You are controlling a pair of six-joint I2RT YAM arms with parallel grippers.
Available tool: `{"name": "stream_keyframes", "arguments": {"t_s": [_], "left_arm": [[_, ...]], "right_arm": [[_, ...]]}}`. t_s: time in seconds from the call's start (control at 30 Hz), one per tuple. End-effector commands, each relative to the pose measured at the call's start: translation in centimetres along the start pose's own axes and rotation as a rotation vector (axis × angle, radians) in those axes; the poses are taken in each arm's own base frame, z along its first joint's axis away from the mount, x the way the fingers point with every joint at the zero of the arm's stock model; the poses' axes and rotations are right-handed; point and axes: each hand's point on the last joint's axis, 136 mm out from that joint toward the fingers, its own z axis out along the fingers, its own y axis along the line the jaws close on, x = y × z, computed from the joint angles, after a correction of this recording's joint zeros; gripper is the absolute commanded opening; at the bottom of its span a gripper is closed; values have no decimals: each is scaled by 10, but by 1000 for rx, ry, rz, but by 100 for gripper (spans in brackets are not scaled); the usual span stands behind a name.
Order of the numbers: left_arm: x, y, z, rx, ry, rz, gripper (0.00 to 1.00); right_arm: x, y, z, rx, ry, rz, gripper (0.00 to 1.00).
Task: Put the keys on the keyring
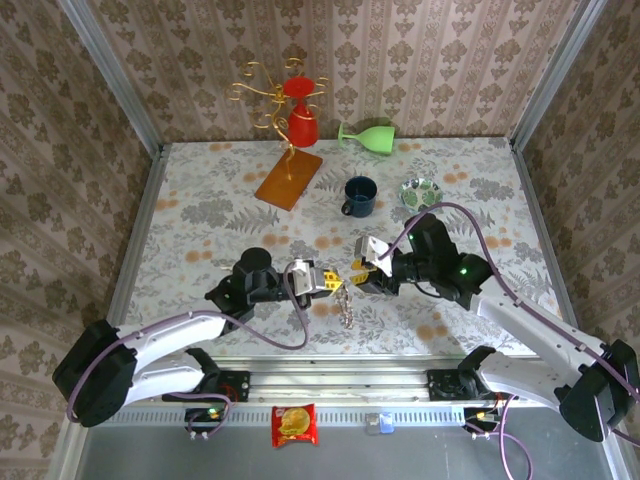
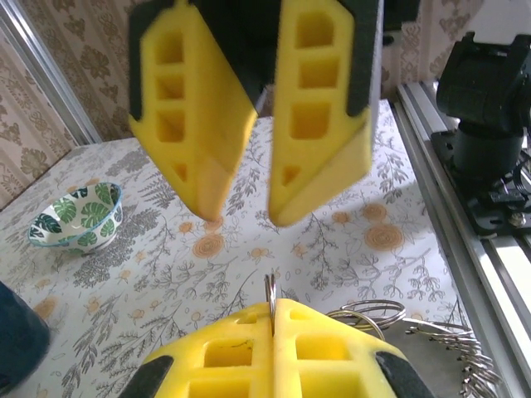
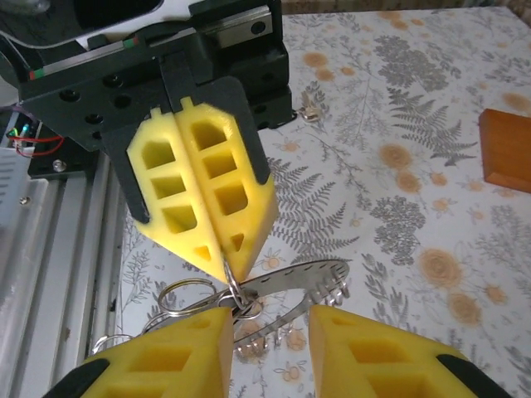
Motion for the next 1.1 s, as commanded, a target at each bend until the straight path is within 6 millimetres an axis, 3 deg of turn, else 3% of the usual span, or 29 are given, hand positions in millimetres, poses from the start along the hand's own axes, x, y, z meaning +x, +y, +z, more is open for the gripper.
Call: {"name": "stream_keyframes", "arguments": {"t_s": [0.0, 0.4, 0.47, 0.63, 0.83, 0.97, 1.07], "left_arm": [[-35, 7, -6, -25, -154, 13, 0], [-38, 6, -5, 2, -209, -35, 0], [-38, 5, -5, 6, -210, -37, 0], [-37, 8, -6, -6, -210, -43, 0], [-26, 15, -4, -45, -127, -35, 18], [-6, 15, 2, -32, 32, 2, 16], [-6, 17, 4, -35, 60, 28, 12]], "right_arm": [[-9, 7, 4, -49, -63, 39, 31], [-12, 2, 12, -57, -90, 32, 28], [-13, 2, 12, -59, -94, 28, 23], [-17, 6, 9, -76, -95, 14, 0], [-22, 8, 0, -74, -71, -23, 0], [-19, 10, -1, -83, -6, -59, 0], [-14, 12, 2, -92, 56, -87, 0]]}}
